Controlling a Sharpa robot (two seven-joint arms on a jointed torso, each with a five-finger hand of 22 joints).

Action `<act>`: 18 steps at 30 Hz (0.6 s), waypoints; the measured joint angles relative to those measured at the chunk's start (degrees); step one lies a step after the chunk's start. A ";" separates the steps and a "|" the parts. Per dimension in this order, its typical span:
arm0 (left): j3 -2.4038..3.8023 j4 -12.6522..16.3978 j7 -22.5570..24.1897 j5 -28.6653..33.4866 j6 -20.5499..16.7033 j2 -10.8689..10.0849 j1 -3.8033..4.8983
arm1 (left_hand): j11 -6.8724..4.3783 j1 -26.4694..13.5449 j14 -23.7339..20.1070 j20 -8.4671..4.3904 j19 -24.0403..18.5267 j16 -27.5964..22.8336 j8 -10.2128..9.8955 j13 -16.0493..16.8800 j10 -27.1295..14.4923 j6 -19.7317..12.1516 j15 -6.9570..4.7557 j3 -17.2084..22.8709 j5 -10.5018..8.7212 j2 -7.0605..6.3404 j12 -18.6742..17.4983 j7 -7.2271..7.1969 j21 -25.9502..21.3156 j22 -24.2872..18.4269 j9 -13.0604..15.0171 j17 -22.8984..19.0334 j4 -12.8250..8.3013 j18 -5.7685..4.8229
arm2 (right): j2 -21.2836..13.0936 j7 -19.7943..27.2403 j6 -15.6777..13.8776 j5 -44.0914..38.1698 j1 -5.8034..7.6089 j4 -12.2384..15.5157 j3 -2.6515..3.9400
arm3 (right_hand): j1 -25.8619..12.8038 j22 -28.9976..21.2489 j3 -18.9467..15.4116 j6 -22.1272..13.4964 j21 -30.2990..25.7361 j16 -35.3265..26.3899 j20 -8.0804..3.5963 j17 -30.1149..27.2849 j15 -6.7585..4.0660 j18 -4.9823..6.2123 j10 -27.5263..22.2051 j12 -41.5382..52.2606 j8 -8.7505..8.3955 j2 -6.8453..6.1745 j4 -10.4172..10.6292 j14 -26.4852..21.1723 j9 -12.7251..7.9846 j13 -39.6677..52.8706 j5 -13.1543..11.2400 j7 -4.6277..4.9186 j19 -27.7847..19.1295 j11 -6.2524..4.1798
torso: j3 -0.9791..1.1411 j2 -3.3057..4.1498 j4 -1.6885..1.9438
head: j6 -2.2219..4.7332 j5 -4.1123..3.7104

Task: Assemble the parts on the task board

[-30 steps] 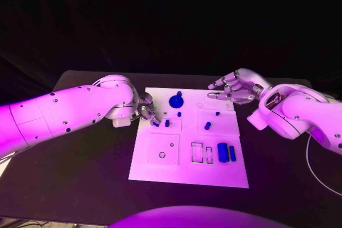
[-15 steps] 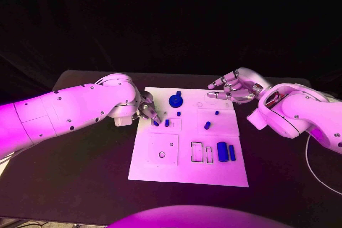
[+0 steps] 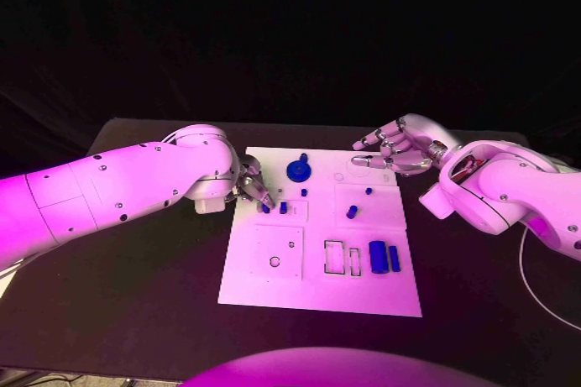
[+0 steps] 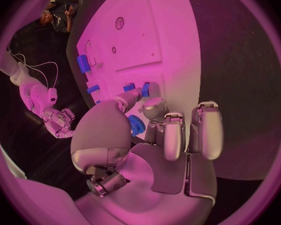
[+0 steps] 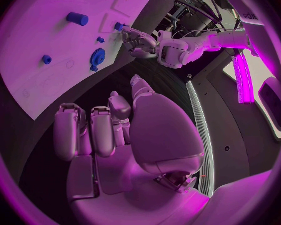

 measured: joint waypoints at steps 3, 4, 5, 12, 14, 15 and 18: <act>-0.03 0.00 -0.05 -0.26 0.00 0.02 -0.03 | 0.00 -0.76 0.16 0.00 0.00 0.00 0.01 0.00 0.00 0.41 -0.16 -1.33 0.04 -0.31 0.00 -0.22 0.31 0.00 -0.34 0.00 0.52 0.00 | -0.01 0.00 0.00 0.00 0.00 0.02 0.00 | 0.00 -0.04 0.00 0.00 -0.10 0.00 0.00 0.00 0.00 0.00 0.00 0.00 0.00 0.00 0.00 0.00 0.00 0.00 0.00 0.00 0.00 0.00 | 0.00 0.00 -0.01 | -0.05 0.01; -0.05 -0.01 -0.06 -0.32 0.00 0.03 -0.04 | 0.00 -0.98 0.17 0.00 0.00 0.00 0.01 0.02 0.00 0.63 -0.16 -1.90 0.06 -0.53 0.00 -0.23 0.38 0.00 -0.48 0.00 0.70 0.00 | -0.02 0.00 0.00 0.00 0.00 0.02 0.00 | -0.01 -0.15 0.00 0.00 -0.27 0.00 0.00 0.00 0.00 0.00 0.00 0.00 0.00 0.01 0.00 0.00 0.00 -0.07 0.00 0.00 0.00 0.00 | 0.00 0.00 -0.01 | -0.05 0.02; -0.07 -0.03 -0.08 -0.40 0.00 0.05 -0.07 | 0.00 -1.37 0.16 0.00 0.00 0.00 0.09 0.05 0.00 0.80 -0.16 -2.42 0.07 -0.44 0.00 -0.41 0.66 0.00 -0.61 0.00 0.88 0.00 | -0.02 0.01 0.00 0.00 0.00 0.02 0.00 | -0.01 -0.19 0.00 0.00 -0.27 0.00 0.00 0.00 0.00 0.00 0.00 0.00 0.00 0.01 0.00 0.00 0.00 -0.08 0.00 0.00 0.00 0.00 | 0.00 0.00 -0.01 | -0.07 0.02; -0.14 -0.05 -0.15 -0.55 0.10 0.08 -0.17 | 0.00 -2.22 0.16 -0.20 0.20 0.00 0.33 0.27 0.00 1.07 -0.16 -5.33 0.08 -1.33 0.00 -0.29 0.97 0.00 -1.61 -0.01 2.18 0.00 | -0.04 0.03 0.00 0.00 0.00 0.00 0.00 | -0.24 -0.32 -0.19 0.00 -0.27 -0.35 0.00 -0.23 0.00 0.00 -0.21 0.00 0.00 0.24 0.19 0.00 0.00 -0.17 0.00 0.00 0.00 -0.21 | 0.00 -0.02 -0.01 | -0.13 -0.04; -0.14 -0.05 -0.16 -0.56 0.10 0.09 -0.18 | 0.00 -2.41 0.16 -0.20 0.20 0.00 0.33 0.34 0.00 1.07 -0.16 -6.00 0.08 -1.14 0.00 -0.29 0.97 0.00 -1.82 -0.01 2.37 0.00 | -0.04 0.03 0.00 0.00 0.00 -0.01 0.00 | -0.24 -0.38 -0.24 0.00 -0.27 -0.35 0.00 -0.26 0.00 0.00 -0.21 0.00 0.00 0.24 0.24 0.00 0.00 -0.17 0.00 0.00 0.00 -0.21 | 0.01 -0.03 0.01 | -0.14 -0.07; -0.14 -0.06 -0.16 -0.57 0.09 0.09 -0.18 | 0.00 -2.45 0.16 -0.20 0.20 0.00 0.33 0.34 0.00 1.07 -0.16 -6.12 0.08 -1.10 0.00 -0.29 0.97 0.00 -1.85 -0.01 2.50 0.01 | -0.04 0.03 0.00 0.00 0.00 -0.01 0.00 | -0.24 -0.46 -0.23 0.00 -0.27 -0.34 0.00 -0.34 0.00 -0.01 -0.21 0.00 0.00 0.24 0.23 0.00 0.00 -0.17 0.00 0.00 0.00 -0.21 | 0.00 -0.03 0.02 | -0.14 -0.08; -0.14 -0.10 -0.16 -0.57 0.06 0.10 -0.19 | 0.00 -2.54 0.16 -0.20 0.20 0.00 0.34 0.34 0.00 1.07 -0.16 -6.93 0.08 -1.19 0.00 -0.30 0.97 0.00 -2.08 -0.01 2.79 0.00 | -0.04 0.04 0.00 0.00 0.00 -0.01 0.00 | -0.24 -0.50 -0.23 0.00 -0.27 -0.35 0.04 -0.39 0.00 0.00 -0.21 -0.10 0.00 0.24 0.24 0.00 0.00 -0.17 0.00 0.00 -0.03 -0.21 | 0.01 -0.03 0.03 | -0.10 -0.10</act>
